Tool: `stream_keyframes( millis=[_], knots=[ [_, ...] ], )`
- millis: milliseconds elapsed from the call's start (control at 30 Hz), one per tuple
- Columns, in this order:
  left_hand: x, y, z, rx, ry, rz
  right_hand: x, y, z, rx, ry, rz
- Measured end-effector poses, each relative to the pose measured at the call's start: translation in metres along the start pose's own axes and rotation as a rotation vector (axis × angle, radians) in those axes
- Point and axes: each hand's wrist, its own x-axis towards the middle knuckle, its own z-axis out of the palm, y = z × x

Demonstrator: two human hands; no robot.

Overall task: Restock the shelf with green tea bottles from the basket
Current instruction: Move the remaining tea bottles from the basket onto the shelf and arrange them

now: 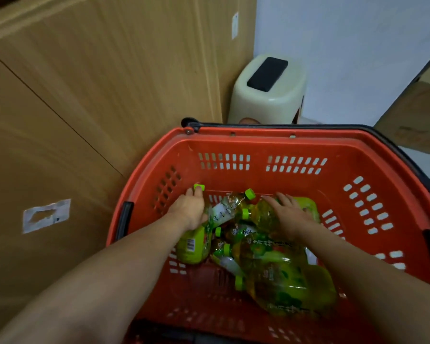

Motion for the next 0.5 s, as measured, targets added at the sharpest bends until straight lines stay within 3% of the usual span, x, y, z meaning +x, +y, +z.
stream_keyframes(
  millis=[233,500],
  knots=[
    [0.003,0.014,0.019,-0.058,0.061,-0.131,0.011,0.003,0.001,-0.144,0.123,0.024],
    [-0.009,0.01,0.035,-0.175,-0.081,-0.215,-0.011,-0.003,-0.021,0.038,0.216,0.084]
  ],
)
